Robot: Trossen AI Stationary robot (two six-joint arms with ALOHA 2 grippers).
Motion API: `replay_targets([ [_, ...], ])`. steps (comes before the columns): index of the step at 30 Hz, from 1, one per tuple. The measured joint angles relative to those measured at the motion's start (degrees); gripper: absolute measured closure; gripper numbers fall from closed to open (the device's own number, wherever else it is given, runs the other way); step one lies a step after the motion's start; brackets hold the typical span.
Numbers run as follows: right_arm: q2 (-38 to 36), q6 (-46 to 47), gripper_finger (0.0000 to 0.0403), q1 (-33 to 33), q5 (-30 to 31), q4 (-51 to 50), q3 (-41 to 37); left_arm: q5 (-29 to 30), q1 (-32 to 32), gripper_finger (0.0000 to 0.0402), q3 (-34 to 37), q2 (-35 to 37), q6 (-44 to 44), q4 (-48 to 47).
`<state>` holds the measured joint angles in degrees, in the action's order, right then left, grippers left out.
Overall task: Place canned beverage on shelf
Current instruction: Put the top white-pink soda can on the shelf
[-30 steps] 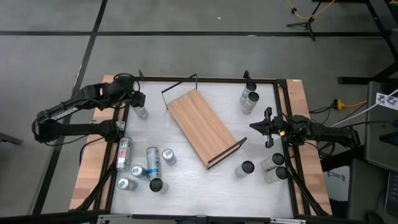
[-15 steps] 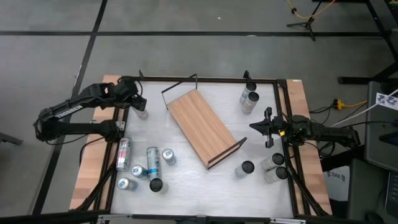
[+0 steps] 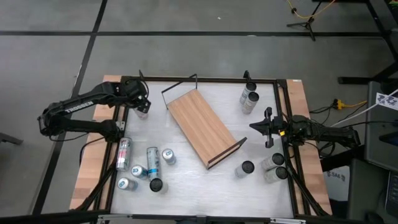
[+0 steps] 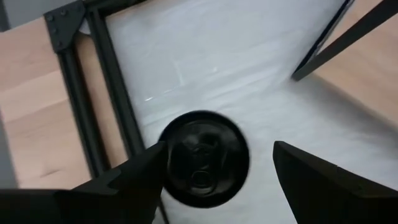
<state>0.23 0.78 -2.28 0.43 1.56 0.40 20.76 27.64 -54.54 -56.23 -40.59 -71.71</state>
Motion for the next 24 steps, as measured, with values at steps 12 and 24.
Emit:
replay_targets([
  [12, 0.00, 0.00, 0.0402, 0.01, 0.00, -0.02, 0.00, 1.19, 0.00, 0.0118, 0.00, -0.11, 0.01, -0.80],
  [24, 0.00, 0.00, 0.0402, 0.00, 0.00, -0.02, 0.02, 1.15, 0.00, 0.0118, 0.04, -0.11, 0.21, -1.85],
])
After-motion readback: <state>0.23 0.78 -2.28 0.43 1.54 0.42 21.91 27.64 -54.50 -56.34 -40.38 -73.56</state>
